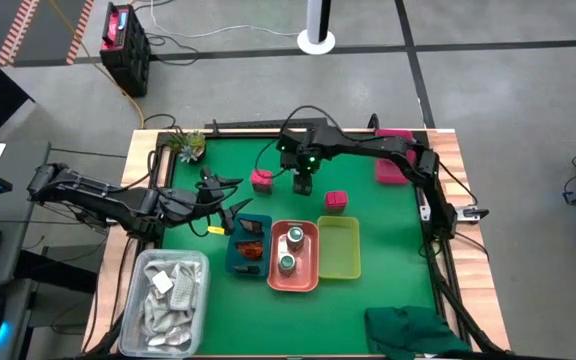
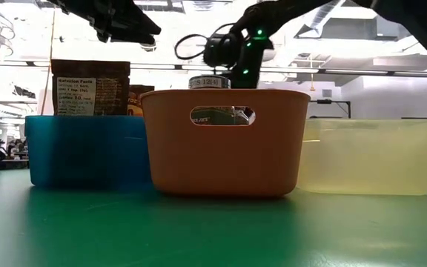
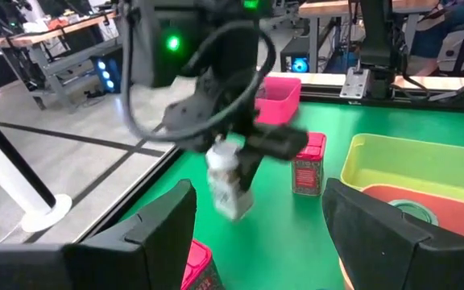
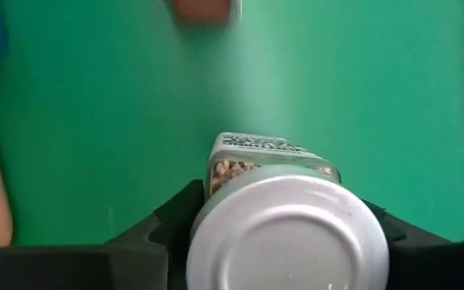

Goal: Sort spices by type
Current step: Put the white seasoning bottle into the red bin

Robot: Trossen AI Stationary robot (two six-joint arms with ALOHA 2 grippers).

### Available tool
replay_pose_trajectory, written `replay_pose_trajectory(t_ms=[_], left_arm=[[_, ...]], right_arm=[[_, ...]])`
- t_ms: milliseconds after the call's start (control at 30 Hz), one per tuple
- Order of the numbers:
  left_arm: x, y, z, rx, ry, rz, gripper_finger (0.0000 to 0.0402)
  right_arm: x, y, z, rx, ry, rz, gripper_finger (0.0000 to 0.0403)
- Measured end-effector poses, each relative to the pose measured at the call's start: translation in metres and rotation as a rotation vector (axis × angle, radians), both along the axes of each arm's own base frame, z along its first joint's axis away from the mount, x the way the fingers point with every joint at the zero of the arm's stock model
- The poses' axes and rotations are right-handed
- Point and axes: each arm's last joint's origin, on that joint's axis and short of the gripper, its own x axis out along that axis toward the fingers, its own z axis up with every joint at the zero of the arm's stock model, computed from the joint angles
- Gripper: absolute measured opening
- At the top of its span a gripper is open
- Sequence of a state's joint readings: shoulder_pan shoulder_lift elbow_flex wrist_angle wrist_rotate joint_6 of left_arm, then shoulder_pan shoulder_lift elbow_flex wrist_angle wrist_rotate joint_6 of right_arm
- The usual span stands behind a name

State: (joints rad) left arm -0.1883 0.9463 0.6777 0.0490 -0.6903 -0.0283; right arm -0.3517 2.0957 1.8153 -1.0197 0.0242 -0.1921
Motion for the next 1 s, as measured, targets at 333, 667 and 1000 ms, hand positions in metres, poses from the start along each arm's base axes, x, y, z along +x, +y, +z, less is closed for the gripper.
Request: replay_pose_trajectory(t_ms=[333, 667, 1000], left_arm=[[0.000, 0.000, -0.001, 0.004, 0.009, 0.003, 0.0256], [0.000, 0.000, 0.000, 0.006, 0.002, 0.010, 0.0256], [0.001, 0.000, 0.004, -0.004, -0.040, 0.010, 0.0256]], right_arm=[[-0.076, -0.006, 0.036, -0.024, 0.016, -0.128, 0.0225], [-0.176, 0.030, 0.069, -0.118, -0.102, -0.365, 0.0225], [-0.240, 0.018, 0.062, -0.178, -0.019, -0.726, 0.0225]])
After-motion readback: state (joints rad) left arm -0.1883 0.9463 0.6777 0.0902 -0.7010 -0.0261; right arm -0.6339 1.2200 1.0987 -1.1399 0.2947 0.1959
